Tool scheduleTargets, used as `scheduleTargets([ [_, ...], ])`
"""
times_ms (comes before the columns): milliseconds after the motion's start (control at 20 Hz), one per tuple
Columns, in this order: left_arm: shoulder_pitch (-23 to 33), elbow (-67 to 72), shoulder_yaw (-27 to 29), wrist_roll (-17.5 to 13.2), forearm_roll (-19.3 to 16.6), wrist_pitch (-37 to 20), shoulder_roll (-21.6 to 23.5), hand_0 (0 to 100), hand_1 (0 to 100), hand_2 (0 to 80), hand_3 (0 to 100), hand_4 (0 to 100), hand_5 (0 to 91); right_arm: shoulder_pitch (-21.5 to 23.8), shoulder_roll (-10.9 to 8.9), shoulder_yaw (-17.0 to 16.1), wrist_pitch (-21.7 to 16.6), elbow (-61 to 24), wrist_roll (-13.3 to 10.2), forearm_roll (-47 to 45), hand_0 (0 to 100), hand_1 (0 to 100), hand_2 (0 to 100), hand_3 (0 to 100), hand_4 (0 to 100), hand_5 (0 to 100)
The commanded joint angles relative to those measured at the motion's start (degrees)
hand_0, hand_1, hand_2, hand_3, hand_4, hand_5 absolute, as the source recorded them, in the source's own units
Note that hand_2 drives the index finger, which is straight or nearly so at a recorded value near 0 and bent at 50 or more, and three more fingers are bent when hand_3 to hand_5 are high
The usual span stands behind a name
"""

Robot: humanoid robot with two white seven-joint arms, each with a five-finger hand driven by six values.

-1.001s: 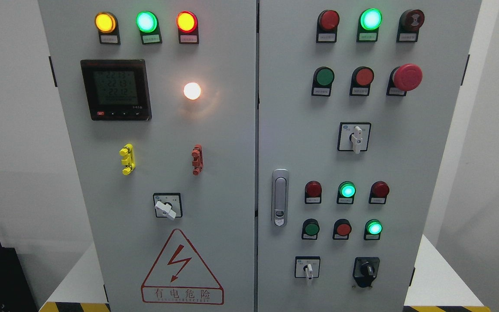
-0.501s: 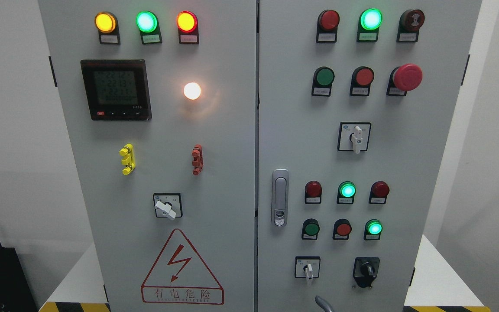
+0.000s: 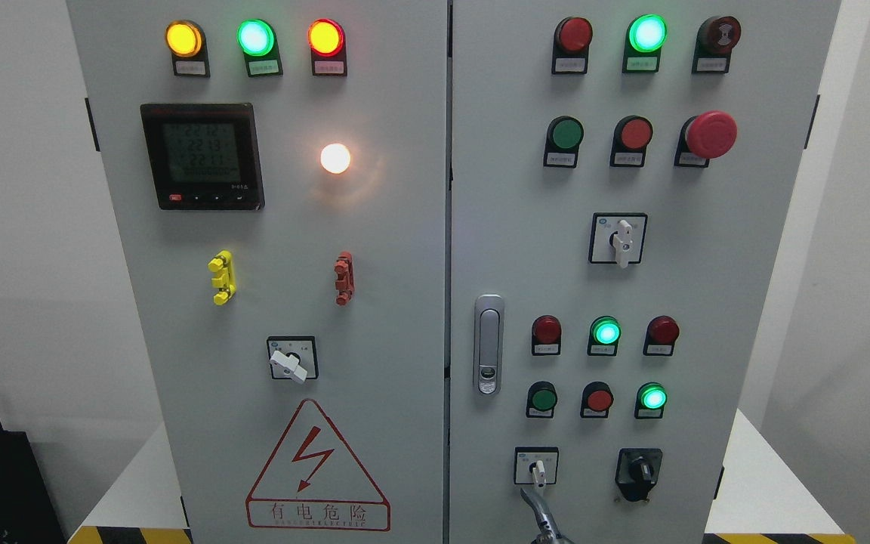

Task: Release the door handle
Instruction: 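Raise the right hand up toward the silver vertical door handle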

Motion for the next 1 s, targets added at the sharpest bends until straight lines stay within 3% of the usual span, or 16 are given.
scheduleTargets([
  [0, -0.17, 0.53, 0.09, 0.0, -0.01, -0.02, 0.0, 12, 39, 0.0, 0, 0, 0.0, -4.23, 3.72, -0.53, 1.92, 3.9, -0.08, 9.33, 22, 36, 0, 96, 89, 100],
  [551, -0.17, 0.53, 0.09, 0.0, 0.08, -0.02, 0.0, 12, 39, 0.0, 0, 0, 0.0, -10.21, 3.98, -0.53, 4.81, 6.71, 0.71, 16.45, 20, 37, 0, 98, 90, 100],
  [751, -0.17, 0.53, 0.09, 0.0, -0.01, -0.02, 0.0, 12, 39, 0.0, 0, 0, 0.0, -10.83, 3.89, -0.44, 5.78, 6.62, 2.12, 19.44, 21, 36, 0, 98, 90, 100],
  [951, -0.17, 0.53, 0.09, 0.0, -0.01, -0.02, 0.0, 12, 39, 0.0, 0, 0, 0.0, -12.14, 3.89, -0.44, 9.3, 6.71, 3.97, 19.71, 21, 36, 0, 97, 90, 100],
])
